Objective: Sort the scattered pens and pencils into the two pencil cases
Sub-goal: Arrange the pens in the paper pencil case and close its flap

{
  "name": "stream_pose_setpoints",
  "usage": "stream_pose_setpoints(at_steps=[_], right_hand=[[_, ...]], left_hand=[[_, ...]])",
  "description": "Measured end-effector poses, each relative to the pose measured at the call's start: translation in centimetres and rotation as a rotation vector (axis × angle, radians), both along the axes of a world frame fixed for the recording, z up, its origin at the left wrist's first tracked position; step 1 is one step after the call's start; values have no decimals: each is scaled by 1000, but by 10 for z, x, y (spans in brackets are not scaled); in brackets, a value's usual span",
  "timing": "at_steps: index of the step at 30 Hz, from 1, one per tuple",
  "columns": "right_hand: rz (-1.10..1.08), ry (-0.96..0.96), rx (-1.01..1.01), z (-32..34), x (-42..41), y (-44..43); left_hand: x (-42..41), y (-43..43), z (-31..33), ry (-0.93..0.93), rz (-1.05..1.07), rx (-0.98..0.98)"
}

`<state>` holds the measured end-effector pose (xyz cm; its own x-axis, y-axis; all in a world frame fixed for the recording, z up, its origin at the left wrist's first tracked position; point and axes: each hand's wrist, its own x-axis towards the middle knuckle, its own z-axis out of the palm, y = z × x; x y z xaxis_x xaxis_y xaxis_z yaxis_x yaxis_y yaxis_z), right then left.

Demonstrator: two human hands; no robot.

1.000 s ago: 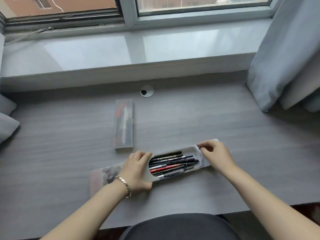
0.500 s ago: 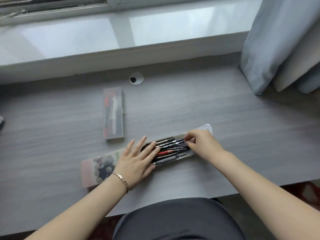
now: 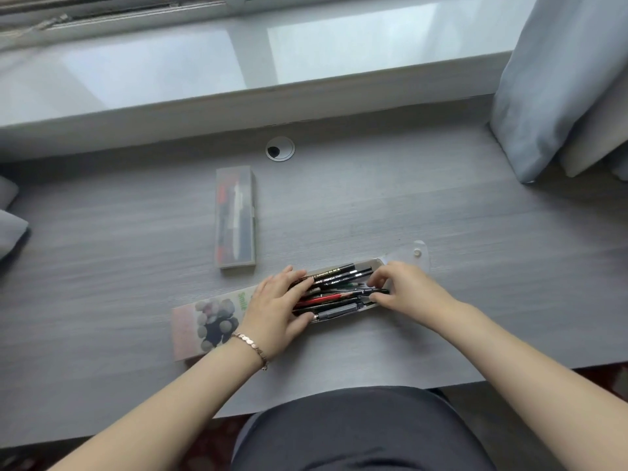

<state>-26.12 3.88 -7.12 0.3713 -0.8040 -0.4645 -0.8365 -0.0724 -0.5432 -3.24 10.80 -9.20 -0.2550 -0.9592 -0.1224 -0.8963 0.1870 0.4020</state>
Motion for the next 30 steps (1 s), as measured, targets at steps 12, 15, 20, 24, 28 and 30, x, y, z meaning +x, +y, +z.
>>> stream_pose_setpoints(at_steps=[12,15,20,24,28,30], right_hand=[[-389,-534,118,6,-5,12],[-579,-817,262,8,4,14],[-1019,-1153,355,18,4,-5],[-856,-916,363,18,-4,-14],[-536,-646,401,16,-6,-12],[-394,-605,355,20,-7,-8]], left_hand=[[0,-1,7,275,324,120],[-1,-3,7,252,331,135],[-3,-4,7,226,311,153],[-4,-3,8,204,281,152],[-4,-5,8,151,297,160],[-3,-3,9,139,314,138]])
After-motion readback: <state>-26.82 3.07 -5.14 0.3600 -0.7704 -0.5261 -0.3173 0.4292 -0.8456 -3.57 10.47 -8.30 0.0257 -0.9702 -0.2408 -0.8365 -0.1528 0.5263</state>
